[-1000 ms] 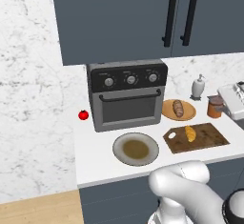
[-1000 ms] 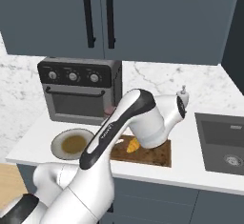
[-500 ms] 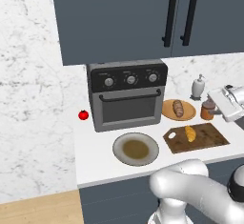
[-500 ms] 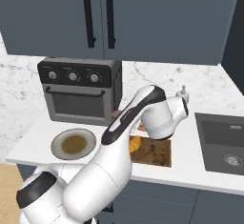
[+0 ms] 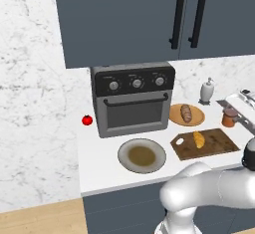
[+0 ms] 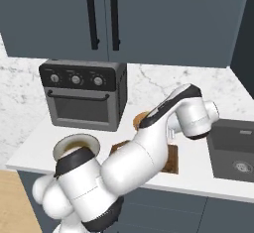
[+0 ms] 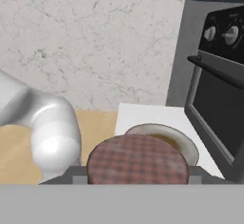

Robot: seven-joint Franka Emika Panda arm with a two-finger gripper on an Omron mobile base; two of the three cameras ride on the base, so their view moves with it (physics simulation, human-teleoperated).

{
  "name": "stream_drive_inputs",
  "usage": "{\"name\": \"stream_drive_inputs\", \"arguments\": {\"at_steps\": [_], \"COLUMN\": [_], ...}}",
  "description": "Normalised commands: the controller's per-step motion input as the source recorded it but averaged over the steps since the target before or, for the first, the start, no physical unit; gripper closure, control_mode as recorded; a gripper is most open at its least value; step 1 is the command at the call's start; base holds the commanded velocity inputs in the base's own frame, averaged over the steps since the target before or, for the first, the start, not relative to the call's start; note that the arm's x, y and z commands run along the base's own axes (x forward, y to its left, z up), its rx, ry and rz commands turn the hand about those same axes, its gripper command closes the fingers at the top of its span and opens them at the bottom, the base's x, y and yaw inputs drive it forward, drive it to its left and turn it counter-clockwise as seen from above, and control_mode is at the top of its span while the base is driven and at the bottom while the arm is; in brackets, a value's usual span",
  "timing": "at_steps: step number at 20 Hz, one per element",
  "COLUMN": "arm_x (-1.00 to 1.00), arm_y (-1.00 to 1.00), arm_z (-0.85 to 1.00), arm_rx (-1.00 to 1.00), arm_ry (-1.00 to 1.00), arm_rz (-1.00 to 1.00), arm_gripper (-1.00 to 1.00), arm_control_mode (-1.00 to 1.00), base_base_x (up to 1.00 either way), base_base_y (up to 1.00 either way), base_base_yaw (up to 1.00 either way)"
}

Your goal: From the different types of pastries on the counter, select a croissant and place it on the cutting board. Then retrieve a jar of jam from the cabinet and place it alongside the croissant on the cutting board.

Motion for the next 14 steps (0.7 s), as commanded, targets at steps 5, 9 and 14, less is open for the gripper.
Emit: {"name": "stream_drive_inputs", "arguments": {"at_steps": [5,9,14], "arm_x": [0.02,0.4,0.51], "arm_y": [-0.09,0.0,0.0], "arm_z": [-0.07,-0.27,-0.33], "arm_rx": [0.01,0.0,0.0], "arm_ry": [0.0,0.0,0.0], "arm_rz": [0.03,-0.06,-0.15], "arm_gripper": [1.0,1.0,1.0], "arm_control_mode": [-1.0,-1.0,-1.0], "base_base_x": [0.0,0.0,0.0], "base_base_y": [0.0,0.0,0.0], "base_base_yaw": [0.0,0.0,0.0]}}
